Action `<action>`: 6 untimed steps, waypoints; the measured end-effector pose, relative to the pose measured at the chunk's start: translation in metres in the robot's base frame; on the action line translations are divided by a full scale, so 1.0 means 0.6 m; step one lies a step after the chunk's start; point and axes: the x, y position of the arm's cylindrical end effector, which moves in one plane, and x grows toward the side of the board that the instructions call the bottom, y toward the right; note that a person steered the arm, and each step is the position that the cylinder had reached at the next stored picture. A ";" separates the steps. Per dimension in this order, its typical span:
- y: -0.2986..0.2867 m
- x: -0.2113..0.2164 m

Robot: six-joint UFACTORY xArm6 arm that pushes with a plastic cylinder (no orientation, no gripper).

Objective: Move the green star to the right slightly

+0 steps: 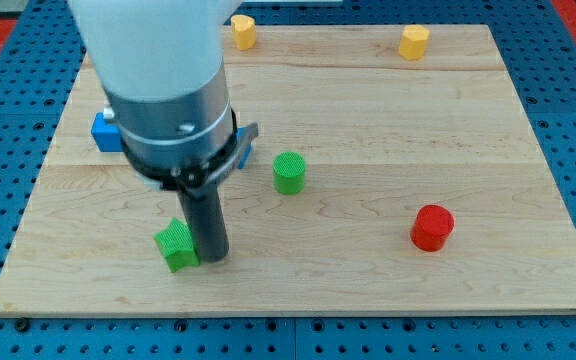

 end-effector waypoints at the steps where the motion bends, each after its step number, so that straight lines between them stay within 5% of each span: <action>1: 0.000 0.075; 2: -0.120 0.027; 6: -0.129 -0.025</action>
